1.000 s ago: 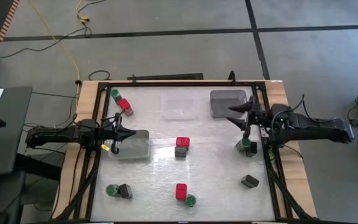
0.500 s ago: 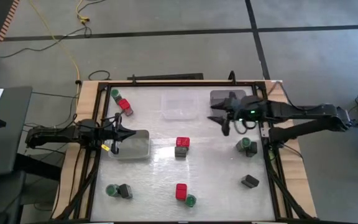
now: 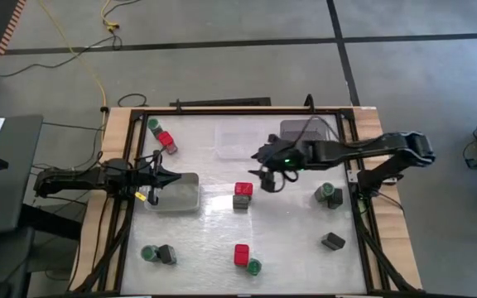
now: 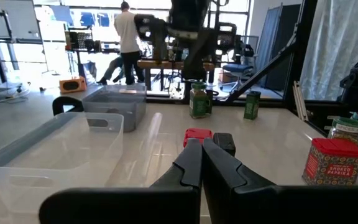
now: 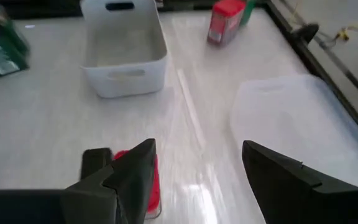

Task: Sort spices by type
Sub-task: Put the red seasoning can into the transparent bin

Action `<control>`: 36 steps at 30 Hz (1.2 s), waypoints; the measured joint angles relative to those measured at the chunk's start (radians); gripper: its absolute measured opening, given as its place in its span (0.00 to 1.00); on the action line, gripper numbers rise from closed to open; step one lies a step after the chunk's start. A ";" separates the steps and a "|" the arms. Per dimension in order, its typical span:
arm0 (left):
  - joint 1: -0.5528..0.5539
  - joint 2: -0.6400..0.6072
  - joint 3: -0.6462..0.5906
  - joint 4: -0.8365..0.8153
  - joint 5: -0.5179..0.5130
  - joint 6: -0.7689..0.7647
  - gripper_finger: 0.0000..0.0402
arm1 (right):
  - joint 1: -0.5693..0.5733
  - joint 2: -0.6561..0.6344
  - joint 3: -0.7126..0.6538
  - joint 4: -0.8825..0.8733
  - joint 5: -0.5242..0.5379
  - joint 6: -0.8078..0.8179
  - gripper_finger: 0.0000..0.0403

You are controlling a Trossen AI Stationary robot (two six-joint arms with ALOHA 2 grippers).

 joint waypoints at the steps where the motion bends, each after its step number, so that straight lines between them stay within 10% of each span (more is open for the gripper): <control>1: 0.000 0.000 0.000 0.000 0.000 0.000 0.00 | 0.003 0.027 0.005 0.004 -0.001 0.005 0.67; 36: 0.000 0.000 0.000 0.000 0.000 0.000 0.00 | 0.033 0.316 0.067 0.018 -0.154 0.049 0.67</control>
